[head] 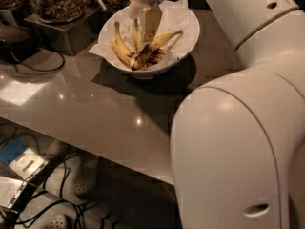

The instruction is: Pick banana from white bowl

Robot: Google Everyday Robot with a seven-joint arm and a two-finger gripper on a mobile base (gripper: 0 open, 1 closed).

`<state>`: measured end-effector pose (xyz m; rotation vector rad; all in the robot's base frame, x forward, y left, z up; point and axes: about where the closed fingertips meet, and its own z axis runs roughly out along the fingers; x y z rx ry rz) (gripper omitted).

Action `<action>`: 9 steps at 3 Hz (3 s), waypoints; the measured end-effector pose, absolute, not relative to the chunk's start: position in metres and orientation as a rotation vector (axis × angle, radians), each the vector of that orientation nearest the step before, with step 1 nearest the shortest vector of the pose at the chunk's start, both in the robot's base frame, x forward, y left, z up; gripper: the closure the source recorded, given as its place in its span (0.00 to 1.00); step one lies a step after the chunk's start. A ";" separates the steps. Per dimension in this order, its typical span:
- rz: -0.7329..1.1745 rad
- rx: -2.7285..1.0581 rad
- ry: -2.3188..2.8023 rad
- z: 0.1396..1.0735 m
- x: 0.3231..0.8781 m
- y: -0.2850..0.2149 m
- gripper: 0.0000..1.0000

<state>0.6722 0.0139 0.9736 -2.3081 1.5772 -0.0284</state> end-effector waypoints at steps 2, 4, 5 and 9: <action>-0.031 -2.348 1.614 0.954 0.677 0.011 0.41; -0.060 -2.376 1.646 0.936 0.692 -0.006 0.42; -0.068 -2.412 1.631 0.930 0.693 -0.003 0.43; -0.095 -2.523 1.571 0.913 0.699 0.003 0.43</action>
Offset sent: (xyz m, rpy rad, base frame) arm -0.0184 -0.0351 -0.0292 -0.1462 0.1611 -0.0108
